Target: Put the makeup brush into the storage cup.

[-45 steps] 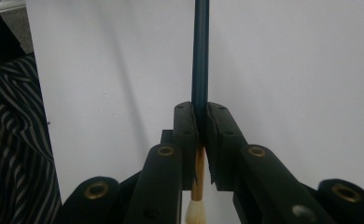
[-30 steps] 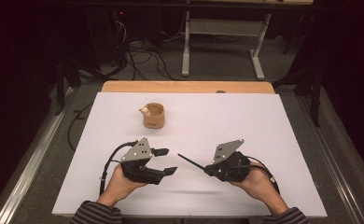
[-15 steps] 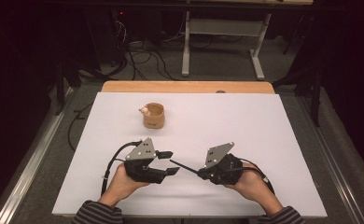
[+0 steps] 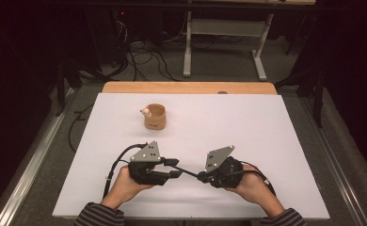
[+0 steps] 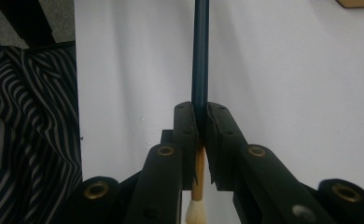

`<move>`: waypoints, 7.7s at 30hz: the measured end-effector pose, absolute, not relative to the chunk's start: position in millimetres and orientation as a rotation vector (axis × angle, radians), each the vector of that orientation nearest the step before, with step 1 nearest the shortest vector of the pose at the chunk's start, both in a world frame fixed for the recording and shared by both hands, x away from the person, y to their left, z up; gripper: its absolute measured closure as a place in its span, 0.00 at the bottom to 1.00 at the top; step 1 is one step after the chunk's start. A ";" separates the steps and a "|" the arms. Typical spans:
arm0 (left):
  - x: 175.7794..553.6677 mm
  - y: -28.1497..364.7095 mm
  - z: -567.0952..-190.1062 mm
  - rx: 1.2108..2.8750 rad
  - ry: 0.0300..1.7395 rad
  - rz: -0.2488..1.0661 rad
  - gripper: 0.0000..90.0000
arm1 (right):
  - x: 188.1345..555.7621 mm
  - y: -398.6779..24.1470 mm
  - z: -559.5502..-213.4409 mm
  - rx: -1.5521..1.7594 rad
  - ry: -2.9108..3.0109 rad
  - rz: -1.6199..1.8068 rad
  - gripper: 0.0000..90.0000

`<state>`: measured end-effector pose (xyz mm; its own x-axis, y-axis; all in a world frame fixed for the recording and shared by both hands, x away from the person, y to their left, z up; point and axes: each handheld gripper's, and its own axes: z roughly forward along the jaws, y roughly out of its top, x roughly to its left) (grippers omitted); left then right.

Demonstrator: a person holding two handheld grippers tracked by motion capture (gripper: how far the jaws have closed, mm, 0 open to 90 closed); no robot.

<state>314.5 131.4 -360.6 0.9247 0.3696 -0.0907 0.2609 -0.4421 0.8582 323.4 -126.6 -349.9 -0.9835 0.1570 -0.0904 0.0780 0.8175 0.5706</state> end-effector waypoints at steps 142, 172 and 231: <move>297.8 140.0 -335.8 1.894 0.465 0.355 0.95 | 325.3 -119.4 -371.9 0.770 2.463 1.273 1.00; 296.6 137.4 -340.0 1.897 0.486 0.383 0.95 | 326.8 -131.0 -363.5 0.838 2.387 1.528 0.60; 298.4 101.0 -369.1 2.040 0.463 0.308 0.89 | 326.8 -131.7 -349.1 0.778 2.411 1.813 0.95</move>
